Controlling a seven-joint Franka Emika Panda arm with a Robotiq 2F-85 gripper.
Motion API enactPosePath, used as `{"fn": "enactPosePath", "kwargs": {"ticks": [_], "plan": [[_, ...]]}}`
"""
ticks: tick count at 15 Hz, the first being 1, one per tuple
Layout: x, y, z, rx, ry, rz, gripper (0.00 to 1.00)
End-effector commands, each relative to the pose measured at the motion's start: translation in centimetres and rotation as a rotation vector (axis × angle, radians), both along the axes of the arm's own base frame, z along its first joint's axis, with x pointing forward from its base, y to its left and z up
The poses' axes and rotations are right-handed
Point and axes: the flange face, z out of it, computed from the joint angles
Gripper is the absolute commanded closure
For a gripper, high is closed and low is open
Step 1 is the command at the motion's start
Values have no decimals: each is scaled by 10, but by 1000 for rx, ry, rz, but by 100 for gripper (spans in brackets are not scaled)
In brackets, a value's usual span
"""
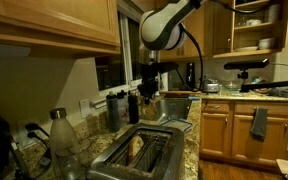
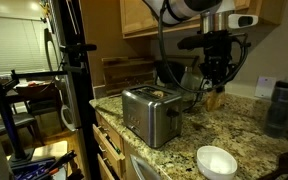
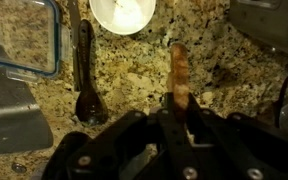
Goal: Place one slice of bread in each of the toaster slots
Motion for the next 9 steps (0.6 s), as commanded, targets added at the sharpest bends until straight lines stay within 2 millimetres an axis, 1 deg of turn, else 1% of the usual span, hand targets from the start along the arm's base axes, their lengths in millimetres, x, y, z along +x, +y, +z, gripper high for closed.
{"fn": "enactPosePath", "kwargs": {"ticks": [1, 4, 9], "plan": [[-14, 11, 14, -4, 14, 45, 92], [-16, 18, 20, -7, 10, 64, 92], [-22, 26, 40, -7, 9, 132, 92]]}}
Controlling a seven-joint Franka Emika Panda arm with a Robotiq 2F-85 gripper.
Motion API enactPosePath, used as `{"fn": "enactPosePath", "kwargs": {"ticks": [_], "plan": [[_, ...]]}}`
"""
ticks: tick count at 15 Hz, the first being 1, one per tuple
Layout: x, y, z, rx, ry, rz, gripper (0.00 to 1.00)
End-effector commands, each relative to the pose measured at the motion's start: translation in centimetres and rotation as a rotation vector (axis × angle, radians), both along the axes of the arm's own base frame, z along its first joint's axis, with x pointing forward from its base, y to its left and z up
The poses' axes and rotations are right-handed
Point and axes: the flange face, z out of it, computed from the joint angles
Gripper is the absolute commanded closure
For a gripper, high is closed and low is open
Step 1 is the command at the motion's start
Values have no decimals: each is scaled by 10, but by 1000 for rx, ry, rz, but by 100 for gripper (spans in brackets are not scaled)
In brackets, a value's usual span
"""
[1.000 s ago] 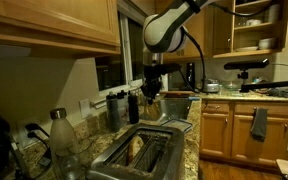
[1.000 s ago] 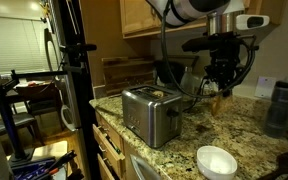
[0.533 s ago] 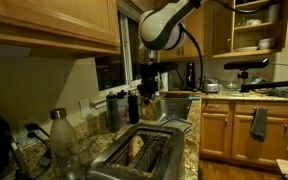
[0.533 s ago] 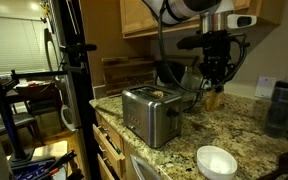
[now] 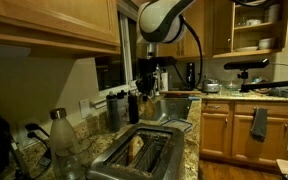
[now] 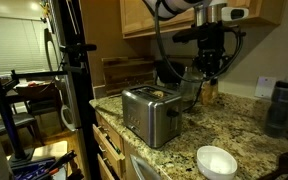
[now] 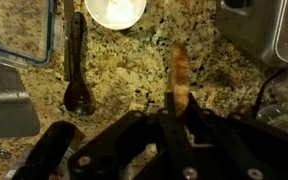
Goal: Place one slice of bread in each of the toaster slots
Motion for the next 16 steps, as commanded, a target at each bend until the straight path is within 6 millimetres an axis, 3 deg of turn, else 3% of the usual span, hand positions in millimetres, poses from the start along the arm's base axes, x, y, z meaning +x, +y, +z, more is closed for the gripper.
{"fn": "enactPosePath", "kwargs": {"ticks": [1, 16], "plan": [[-18, 5, 22, -3, 10, 59, 92], [-22, 40, 35, 6, 103, 350, 92]]}}
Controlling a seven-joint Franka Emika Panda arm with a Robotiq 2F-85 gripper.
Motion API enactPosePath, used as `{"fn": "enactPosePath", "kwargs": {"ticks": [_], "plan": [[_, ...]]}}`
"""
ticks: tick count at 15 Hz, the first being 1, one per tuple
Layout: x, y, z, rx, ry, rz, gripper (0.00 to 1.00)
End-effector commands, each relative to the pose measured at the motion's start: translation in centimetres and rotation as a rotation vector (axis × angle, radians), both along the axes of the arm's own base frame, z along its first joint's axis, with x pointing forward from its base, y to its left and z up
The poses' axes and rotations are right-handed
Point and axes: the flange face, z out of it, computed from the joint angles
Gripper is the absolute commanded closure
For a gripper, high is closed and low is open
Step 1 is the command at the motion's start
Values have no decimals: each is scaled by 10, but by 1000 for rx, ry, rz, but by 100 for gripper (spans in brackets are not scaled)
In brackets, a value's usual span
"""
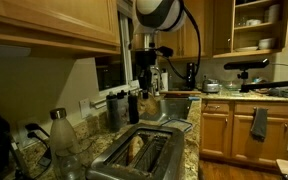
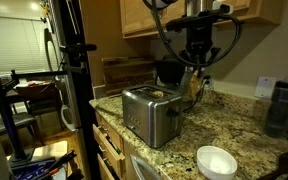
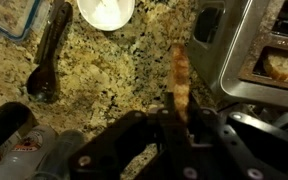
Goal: Place one slice of bread in each of the toaster slots
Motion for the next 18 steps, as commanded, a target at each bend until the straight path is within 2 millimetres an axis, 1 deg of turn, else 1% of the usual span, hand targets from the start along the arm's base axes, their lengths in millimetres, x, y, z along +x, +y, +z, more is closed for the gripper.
{"fn": "enactPosePath", "kwargs": {"ticks": [1, 7, 11, 14, 18], "plan": [[-10, 11, 13, 10, 20, 76, 92], [-12, 32, 17, 25, 61, 197, 92], [-18, 43, 21, 13, 109, 350, 92], [-20, 47, 21, -13, 130, 439, 92], [-23, 48, 22, -23, 142, 505, 92]]}}
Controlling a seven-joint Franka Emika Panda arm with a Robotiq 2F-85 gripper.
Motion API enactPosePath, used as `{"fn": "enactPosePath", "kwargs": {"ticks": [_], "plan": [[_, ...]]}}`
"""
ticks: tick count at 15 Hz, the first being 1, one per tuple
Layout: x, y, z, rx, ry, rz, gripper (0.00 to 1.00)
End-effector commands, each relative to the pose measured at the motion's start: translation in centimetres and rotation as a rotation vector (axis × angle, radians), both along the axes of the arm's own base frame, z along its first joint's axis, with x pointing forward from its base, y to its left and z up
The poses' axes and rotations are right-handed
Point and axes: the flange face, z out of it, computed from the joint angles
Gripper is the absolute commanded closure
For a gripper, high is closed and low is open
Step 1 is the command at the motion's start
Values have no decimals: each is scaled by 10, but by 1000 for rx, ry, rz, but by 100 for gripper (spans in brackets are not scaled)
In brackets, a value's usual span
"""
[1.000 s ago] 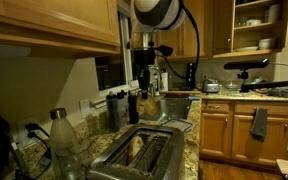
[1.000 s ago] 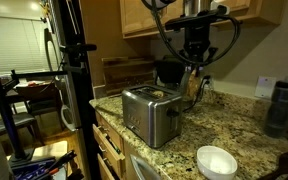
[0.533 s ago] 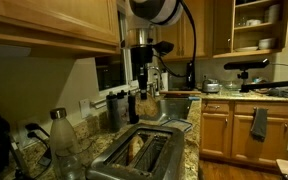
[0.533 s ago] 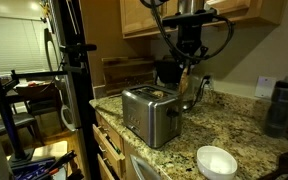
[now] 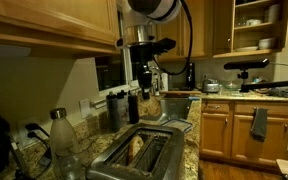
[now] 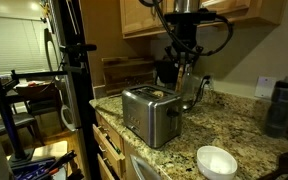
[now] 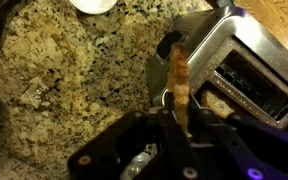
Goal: Place one slice of bread in each of the toaster slots
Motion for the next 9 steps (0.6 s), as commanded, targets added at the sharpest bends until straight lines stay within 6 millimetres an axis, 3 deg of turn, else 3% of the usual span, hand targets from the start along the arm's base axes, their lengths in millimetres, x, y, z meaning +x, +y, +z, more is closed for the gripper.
{"fn": "enactPosePath", "kwargs": {"ticks": [1, 9], "plan": [[-14, 4, 12, -23, 13, 70, 92], [-20, 34, 15, -34, 15, 214, 92]]}}
